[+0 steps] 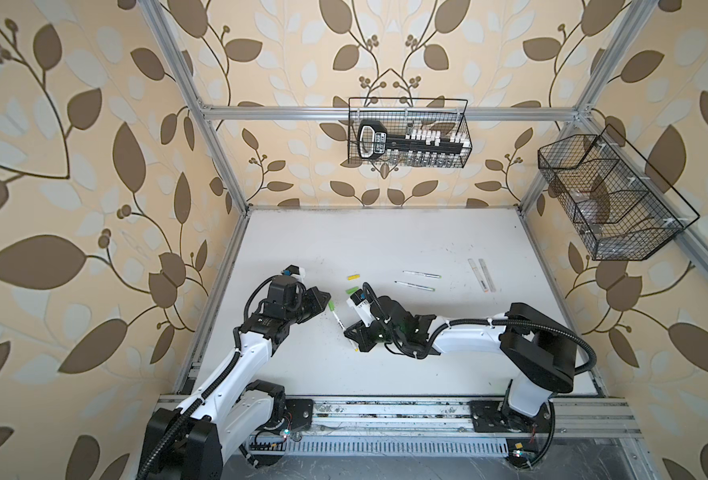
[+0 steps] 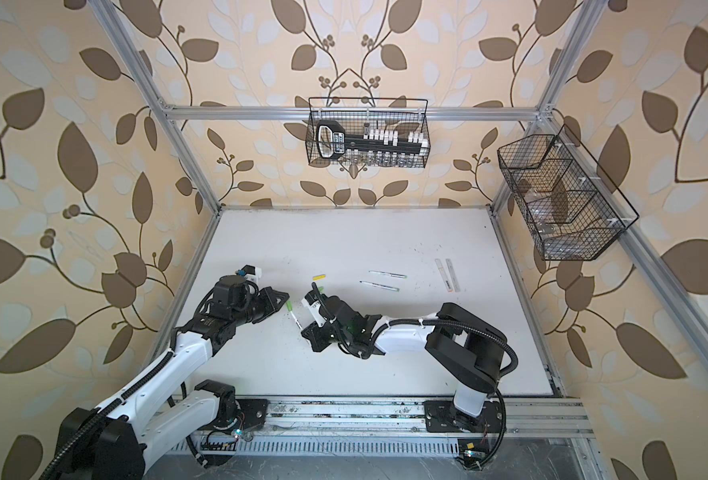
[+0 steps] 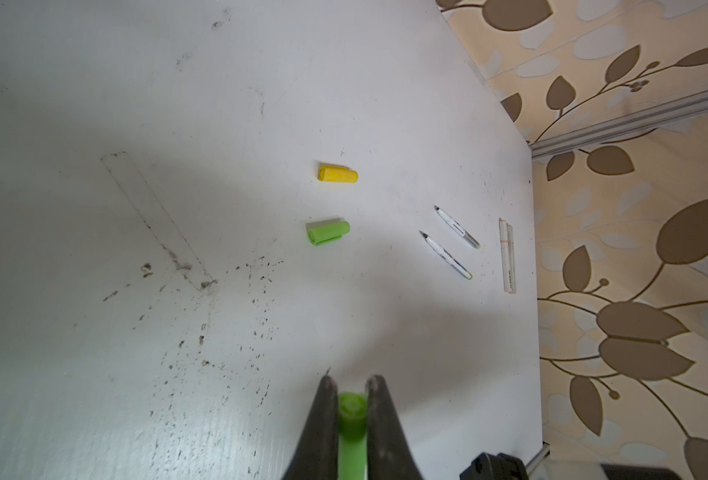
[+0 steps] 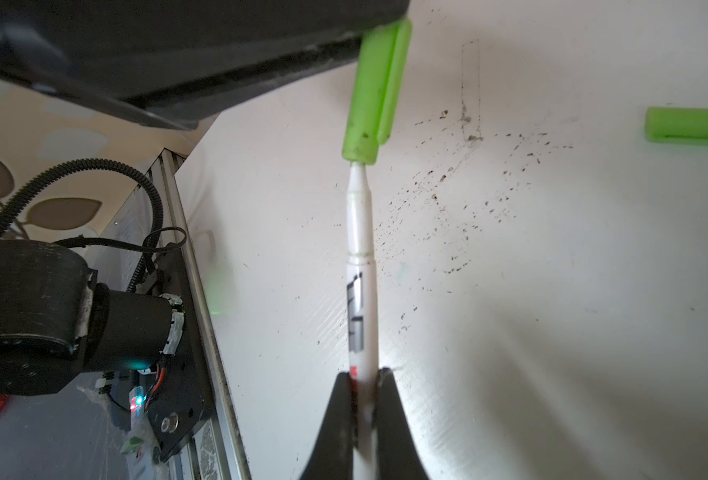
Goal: Insert the pens into the pen caps
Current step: 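Press the green cap down onto the white pen with the left gripper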
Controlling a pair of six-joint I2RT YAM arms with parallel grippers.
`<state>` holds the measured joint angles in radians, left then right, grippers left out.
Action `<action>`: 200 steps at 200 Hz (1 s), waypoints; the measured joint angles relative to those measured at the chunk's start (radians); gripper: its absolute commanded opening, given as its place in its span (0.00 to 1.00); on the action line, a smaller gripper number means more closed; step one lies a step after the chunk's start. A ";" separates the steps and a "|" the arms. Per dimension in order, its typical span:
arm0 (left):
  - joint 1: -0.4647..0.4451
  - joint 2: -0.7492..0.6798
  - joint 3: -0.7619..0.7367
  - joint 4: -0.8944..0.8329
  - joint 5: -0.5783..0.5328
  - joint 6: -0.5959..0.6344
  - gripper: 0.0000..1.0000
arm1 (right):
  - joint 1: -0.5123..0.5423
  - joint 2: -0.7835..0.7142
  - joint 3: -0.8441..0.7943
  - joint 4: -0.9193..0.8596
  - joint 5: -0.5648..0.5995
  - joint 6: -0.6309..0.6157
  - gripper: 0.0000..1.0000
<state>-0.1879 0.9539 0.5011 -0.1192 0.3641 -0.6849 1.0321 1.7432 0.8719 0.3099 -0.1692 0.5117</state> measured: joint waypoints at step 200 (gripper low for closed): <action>0.006 0.003 -0.014 0.072 0.050 0.000 0.12 | -0.034 0.024 0.068 -0.007 0.020 0.013 0.04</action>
<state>-0.1814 0.9569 0.4873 -0.0475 0.4141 -0.6853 0.9981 1.7668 0.9401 0.3027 -0.1490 0.5243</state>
